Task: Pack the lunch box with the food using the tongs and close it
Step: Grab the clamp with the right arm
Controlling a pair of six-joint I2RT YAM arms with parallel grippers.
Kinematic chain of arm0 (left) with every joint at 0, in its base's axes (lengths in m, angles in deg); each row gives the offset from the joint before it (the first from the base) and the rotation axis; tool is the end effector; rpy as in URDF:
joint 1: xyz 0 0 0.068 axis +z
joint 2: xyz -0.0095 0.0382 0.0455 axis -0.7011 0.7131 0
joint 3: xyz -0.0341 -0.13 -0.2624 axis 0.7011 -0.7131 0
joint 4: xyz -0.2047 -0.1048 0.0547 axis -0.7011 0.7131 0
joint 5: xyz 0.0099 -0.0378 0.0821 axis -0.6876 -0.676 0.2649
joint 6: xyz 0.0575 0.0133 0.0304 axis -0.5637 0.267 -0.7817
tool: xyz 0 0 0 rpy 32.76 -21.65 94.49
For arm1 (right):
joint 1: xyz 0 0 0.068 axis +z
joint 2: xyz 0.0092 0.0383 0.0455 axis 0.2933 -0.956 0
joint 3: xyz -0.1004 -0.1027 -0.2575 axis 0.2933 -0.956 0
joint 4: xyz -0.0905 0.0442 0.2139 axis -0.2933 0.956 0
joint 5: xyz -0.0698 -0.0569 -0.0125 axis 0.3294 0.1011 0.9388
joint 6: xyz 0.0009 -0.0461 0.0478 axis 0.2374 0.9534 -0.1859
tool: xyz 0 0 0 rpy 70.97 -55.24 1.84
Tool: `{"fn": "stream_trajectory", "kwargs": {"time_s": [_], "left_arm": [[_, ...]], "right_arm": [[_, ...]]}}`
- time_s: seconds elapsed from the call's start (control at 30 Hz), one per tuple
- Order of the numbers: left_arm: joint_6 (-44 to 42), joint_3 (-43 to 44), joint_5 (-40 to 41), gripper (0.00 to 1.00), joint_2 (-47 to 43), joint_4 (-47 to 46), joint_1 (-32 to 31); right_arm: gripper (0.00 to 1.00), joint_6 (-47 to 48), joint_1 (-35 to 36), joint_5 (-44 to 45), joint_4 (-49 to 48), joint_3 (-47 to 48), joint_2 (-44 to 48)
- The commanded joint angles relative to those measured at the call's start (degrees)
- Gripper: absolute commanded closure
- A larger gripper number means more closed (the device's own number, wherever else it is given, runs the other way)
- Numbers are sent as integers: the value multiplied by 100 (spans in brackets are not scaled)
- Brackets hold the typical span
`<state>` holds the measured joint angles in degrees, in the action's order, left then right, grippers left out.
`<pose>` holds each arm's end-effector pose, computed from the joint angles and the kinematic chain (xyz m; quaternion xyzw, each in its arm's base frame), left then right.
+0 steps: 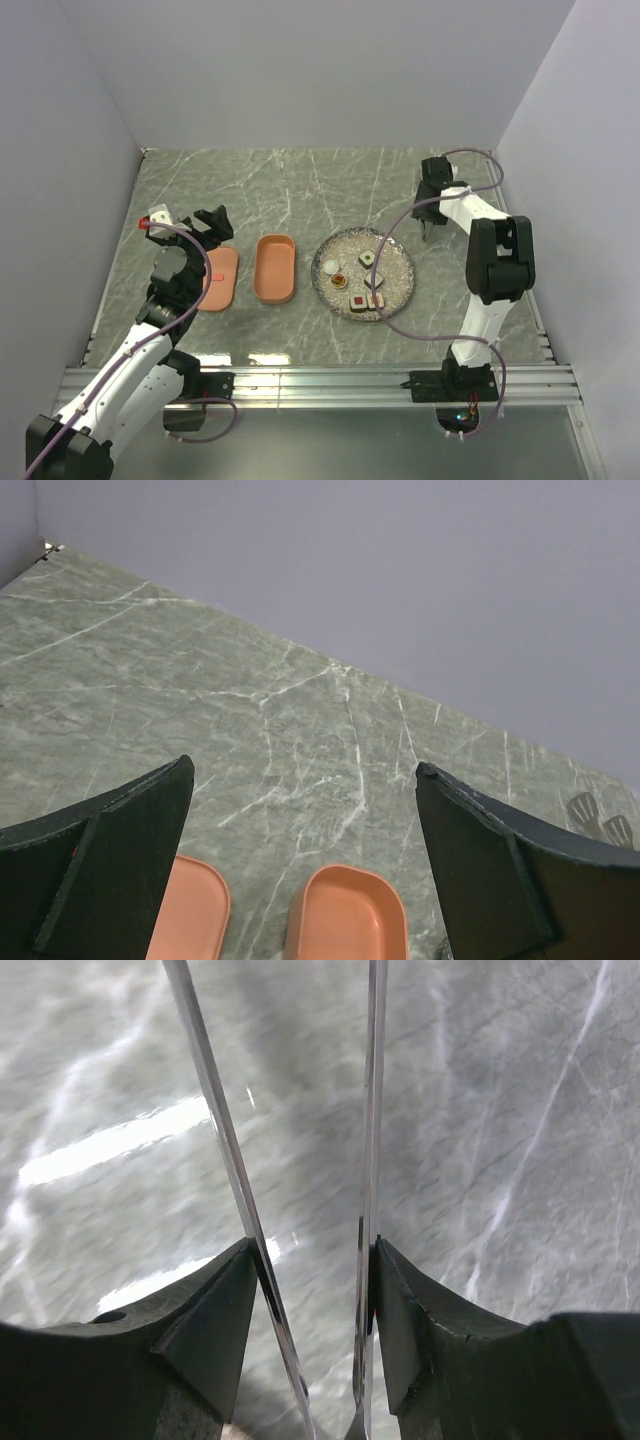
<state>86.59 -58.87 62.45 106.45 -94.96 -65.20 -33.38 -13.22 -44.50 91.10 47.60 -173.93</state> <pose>0.1467 -0.0302 0.3103 -0.1945 0.6548 -0.1339 0.7179 0.4011 0.0152 0.2096 0.1427 0.9440 -0.0547 0.2924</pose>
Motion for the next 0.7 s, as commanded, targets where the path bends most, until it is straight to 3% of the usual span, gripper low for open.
{"fn": "stream_trajectory", "kwargs": {"time_s": [0.0, 0.67], "left_arm": [[56, -27, -121, 1, -39, -255, 30], [21, 8, -174, 1, 251, -422, 30]], "right_arm": [[45, -48, 196, 368, -313, -229, 585], [44, -206, 1084, 799, -814, -1627, 2563]]}}
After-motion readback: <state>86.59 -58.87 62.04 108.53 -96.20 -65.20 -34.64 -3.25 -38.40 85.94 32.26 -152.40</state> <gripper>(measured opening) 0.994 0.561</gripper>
